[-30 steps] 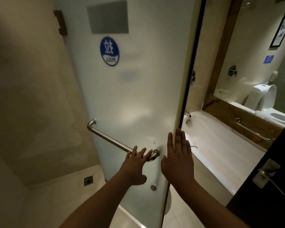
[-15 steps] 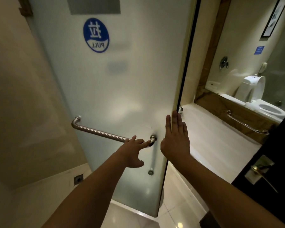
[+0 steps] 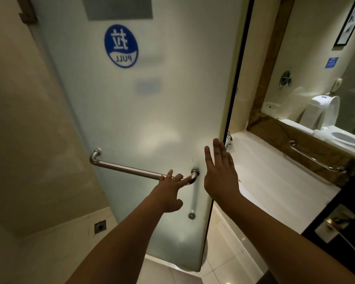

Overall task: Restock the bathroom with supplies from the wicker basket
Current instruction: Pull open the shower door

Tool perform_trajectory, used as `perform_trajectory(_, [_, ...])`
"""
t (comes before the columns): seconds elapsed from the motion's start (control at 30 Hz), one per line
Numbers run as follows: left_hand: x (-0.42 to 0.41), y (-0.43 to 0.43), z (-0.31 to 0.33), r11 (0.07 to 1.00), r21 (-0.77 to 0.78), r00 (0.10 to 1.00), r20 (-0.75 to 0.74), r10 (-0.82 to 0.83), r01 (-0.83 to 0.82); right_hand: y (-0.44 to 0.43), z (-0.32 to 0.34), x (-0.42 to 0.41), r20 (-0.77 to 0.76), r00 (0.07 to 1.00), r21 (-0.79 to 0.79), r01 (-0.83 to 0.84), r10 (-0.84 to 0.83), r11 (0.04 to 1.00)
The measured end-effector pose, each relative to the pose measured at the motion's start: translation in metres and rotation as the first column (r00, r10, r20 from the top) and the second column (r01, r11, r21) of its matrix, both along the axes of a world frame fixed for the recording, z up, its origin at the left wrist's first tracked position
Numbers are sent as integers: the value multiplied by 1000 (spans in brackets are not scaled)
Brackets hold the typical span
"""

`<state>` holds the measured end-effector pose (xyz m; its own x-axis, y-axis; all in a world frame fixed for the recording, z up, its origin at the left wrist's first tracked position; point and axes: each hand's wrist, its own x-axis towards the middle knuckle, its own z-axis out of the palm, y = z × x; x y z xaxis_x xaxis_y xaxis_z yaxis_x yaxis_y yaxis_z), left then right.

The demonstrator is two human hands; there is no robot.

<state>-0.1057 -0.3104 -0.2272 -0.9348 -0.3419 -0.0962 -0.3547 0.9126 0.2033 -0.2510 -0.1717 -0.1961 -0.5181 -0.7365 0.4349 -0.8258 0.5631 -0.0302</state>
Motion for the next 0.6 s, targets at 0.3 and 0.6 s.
perform_trajectory(0.3, [8, 19, 8, 964, -243, 982, 124, 143, -109, 8, 4, -5, 24, 999, 27, -30, 30, 999])
perform_trajectory(0.6, [120, 43, -2, 929, -202, 943, 64, 327, -309, -38, 17, 80, 77, 958, 107, -284, 277, 953])
